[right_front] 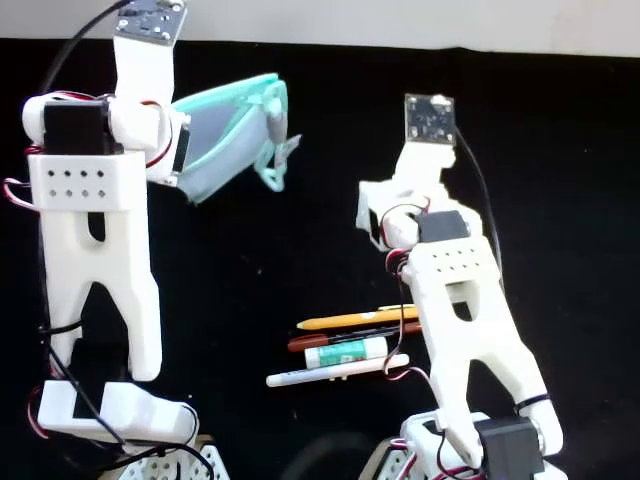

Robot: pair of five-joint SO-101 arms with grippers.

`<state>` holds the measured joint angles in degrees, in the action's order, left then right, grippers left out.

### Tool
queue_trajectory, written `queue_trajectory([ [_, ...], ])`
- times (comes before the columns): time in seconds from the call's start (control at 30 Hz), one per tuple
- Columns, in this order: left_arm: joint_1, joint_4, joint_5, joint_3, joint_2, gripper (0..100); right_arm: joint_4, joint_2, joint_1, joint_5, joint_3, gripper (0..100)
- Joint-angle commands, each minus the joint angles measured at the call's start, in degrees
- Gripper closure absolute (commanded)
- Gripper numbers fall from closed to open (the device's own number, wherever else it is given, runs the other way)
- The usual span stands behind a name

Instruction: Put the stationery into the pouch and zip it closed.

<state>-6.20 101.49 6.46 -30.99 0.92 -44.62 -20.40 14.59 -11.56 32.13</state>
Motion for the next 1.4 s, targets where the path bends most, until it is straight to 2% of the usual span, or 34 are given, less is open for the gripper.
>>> queue_trajectory([
  [0.0, 2.7, 0.4, 2.3, 0.6, 1.0, 99, 0.1, -0.8, -0.8, -0.3, -0.2, 87.9],
  [0.23, 7.2, 0.4, 4.0, 1.1, 1.8, 99, 0.2, -0.4, -3.2, -0.4, -0.2, 87.9],
  [0.4, 9.5, 0.5, 4.2, 1.9, 8.9, 99, 0.2, -0.4, -3.2, -0.4, -0.2, 87.9],
  [0.7, 10.2, 0.4, 5.5, 18.0, 21.1, 99, 0.2, -0.3, -3.2, -0.4, -0.1, 87.9],
  [1.13, 10.0, 0.1, 7.0, 29.5, 21.6, 99, 0.2, -0.3, -3.1, -0.4, -0.1, 87.9],
  [1.37, 5.5, -5.0, 6.8, 29.1, 21.7, 86, 0.1, -0.3, -2.9, -0.5, -0.1, 87.9],
])
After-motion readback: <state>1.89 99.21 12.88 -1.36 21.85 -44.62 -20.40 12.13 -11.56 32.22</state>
